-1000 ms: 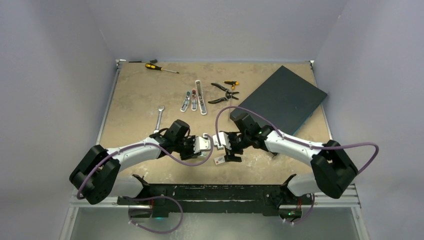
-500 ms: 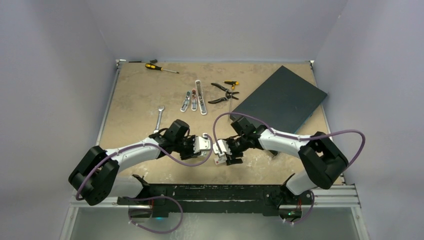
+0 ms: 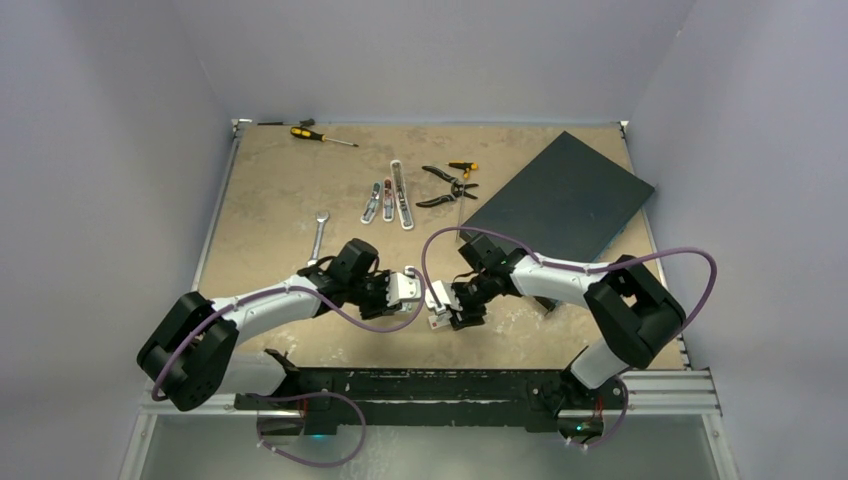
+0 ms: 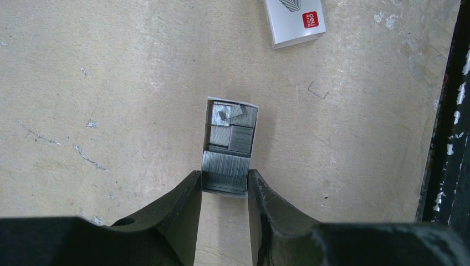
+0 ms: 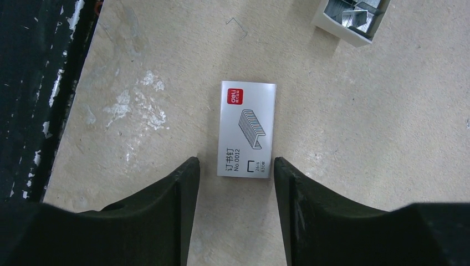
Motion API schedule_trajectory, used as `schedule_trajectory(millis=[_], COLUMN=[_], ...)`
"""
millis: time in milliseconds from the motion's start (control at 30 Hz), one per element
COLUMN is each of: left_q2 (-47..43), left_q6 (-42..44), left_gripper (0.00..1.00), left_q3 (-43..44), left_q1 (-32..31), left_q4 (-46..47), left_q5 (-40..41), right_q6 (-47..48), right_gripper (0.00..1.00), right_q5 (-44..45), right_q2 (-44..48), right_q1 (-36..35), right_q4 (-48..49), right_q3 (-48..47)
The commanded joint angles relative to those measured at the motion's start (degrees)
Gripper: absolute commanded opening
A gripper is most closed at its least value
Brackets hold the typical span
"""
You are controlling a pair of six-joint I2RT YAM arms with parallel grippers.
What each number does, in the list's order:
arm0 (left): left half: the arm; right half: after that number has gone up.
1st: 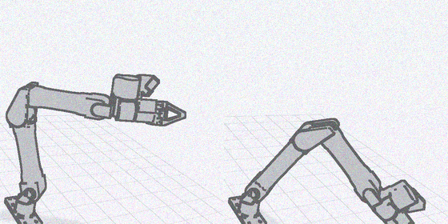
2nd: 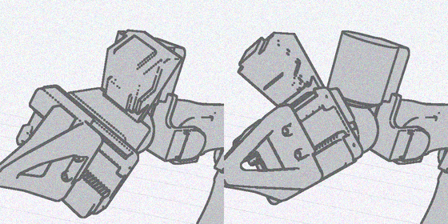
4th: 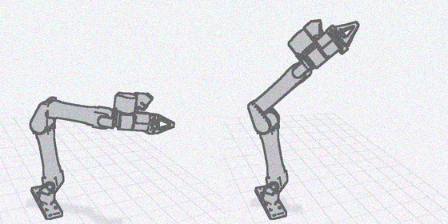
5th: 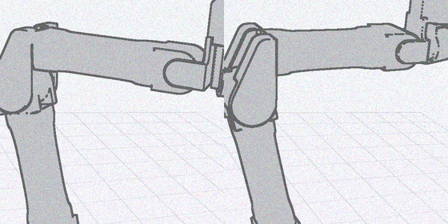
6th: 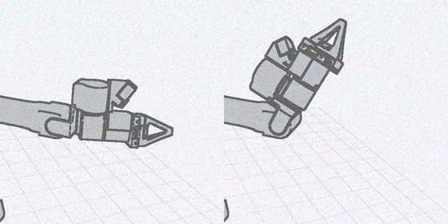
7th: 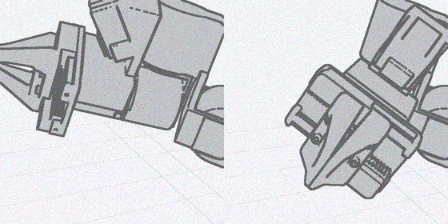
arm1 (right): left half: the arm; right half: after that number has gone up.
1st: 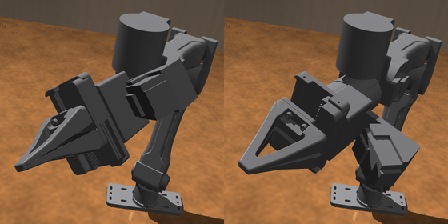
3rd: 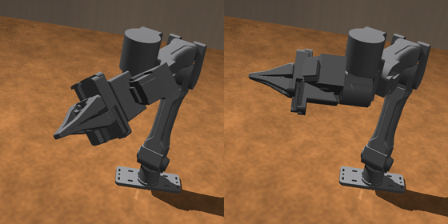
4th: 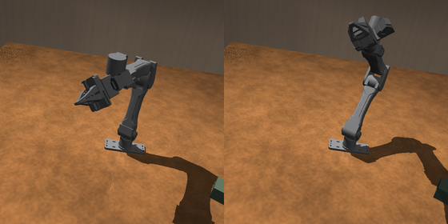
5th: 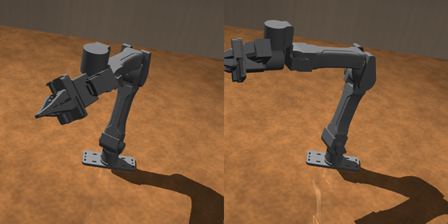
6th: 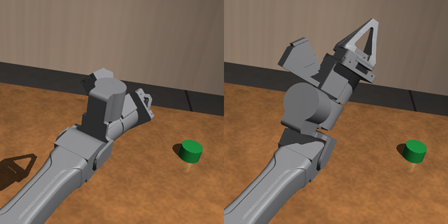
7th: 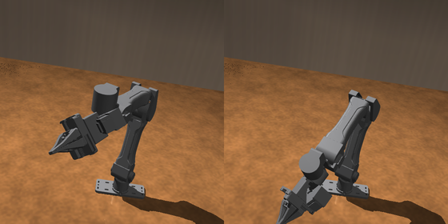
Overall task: Unload the staples from the stapler
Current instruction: Close the staple box at the center of the board.
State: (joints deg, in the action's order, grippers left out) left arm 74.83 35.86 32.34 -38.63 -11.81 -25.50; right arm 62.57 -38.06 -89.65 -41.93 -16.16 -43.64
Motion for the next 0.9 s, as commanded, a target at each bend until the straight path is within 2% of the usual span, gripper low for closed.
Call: schedule_trajectory(millis=[0, 467, 867], left_q2=[-0.5, -0.8, 5.7], left_q6=[1.2, 2.2, 7.4], left_gripper=[0.26, 0.26, 0.26], left_q3=[0.1, -0.2, 4.5], left_q1=[0.2, 0.2, 3.4], left_q4=[0.7, 2.5, 1.6], left_q5=[-1.4, -2.3, -4.4], right_q6=[-0.6, -2.7, -1.0], right_gripper=[0.53, 0.41, 0.41], right_q5=[0.2, 0.0, 0.0], right_q2=[0.1, -0.9, -5.6], right_q1=[0.1, 0.2, 4.1], right_q4=[1.3, 2.5, 2.4], right_q3=[-1.3, -2.9, -9.6])
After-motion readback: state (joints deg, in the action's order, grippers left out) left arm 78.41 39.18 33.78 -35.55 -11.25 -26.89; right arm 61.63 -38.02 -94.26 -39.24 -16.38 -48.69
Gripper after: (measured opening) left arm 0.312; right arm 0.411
